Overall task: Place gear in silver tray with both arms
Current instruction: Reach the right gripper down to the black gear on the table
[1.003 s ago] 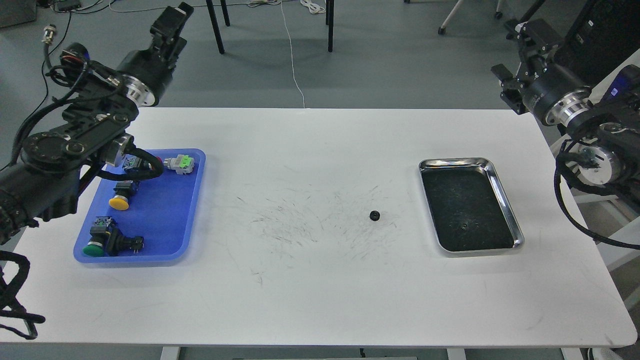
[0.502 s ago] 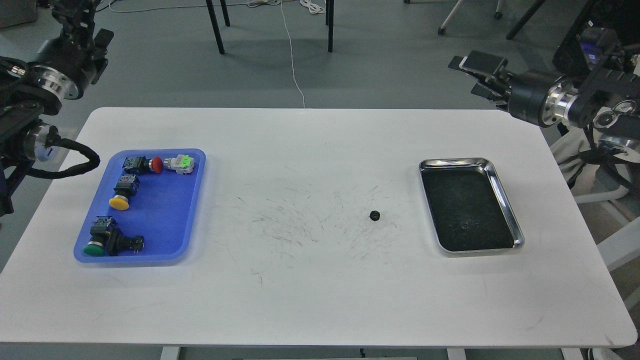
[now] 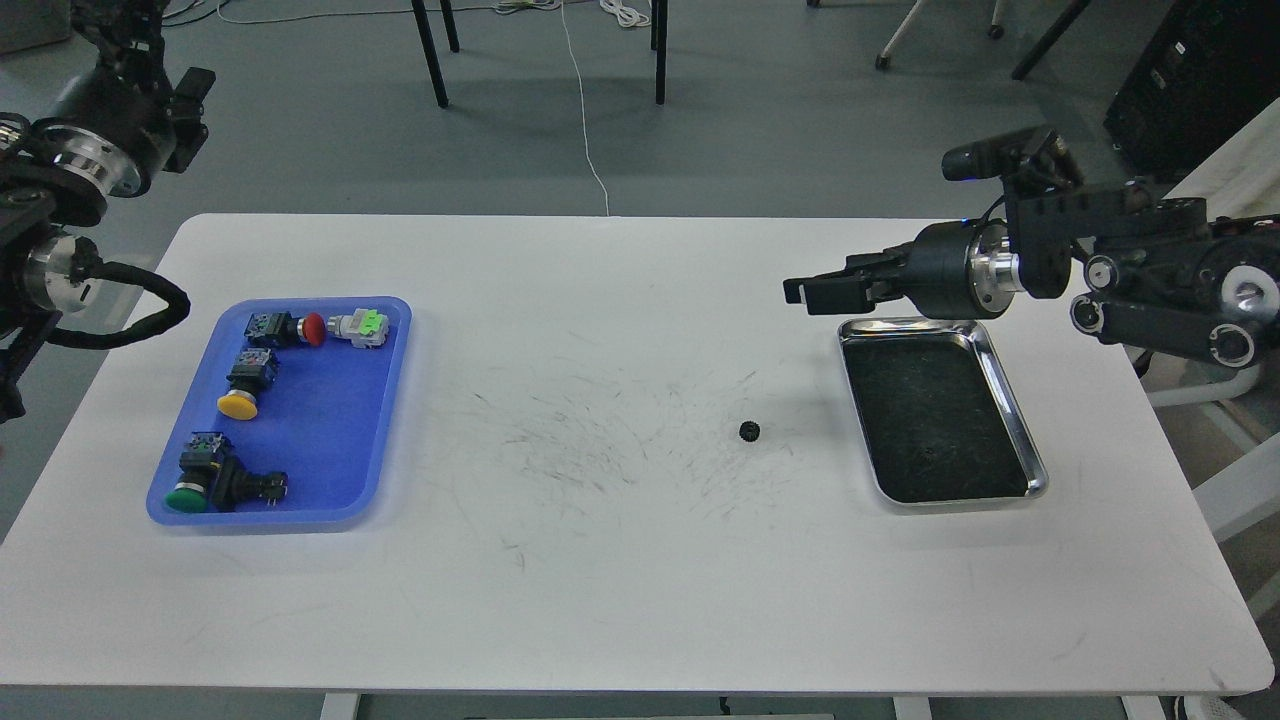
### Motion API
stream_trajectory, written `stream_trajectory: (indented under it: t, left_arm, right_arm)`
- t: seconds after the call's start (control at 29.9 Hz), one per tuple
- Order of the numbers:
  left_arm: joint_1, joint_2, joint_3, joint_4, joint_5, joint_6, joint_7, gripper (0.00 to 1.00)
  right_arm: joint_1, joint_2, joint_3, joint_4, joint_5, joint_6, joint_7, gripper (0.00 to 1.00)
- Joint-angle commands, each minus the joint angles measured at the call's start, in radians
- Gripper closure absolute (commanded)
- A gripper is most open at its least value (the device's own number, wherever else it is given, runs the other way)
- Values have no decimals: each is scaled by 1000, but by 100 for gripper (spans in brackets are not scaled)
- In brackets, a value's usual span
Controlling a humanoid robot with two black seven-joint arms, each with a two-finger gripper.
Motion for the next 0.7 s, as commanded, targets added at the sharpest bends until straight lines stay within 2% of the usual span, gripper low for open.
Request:
stream_trajectory:
  t: [0.0, 0.2, 0.23, 0.4, 0.67]
  left_arm:
    - [3, -12, -3, 16, -34, -4, 69, 7]
    - [0, -10, -3, 16, -68, -23, 77, 7]
    - [0, -10, -3, 17, -69, -21, 77, 7]
    - [0, -6, -3, 19, -69, -24, 72, 7]
    - [0, -7, -33, 22, -71, -24, 67, 6]
  right_arm:
    - [8, 85, -50, -27, -30, 0, 27, 7]
    - [37, 208, -173, -52, -70, 0, 81, 11]
    - [39, 226, -194, -58, -93, 0, 90, 15]
    - [21, 317, -272, -151, -135, 0, 90, 21]
    - [-12, 415, -339, -194, -147, 0, 90, 24]
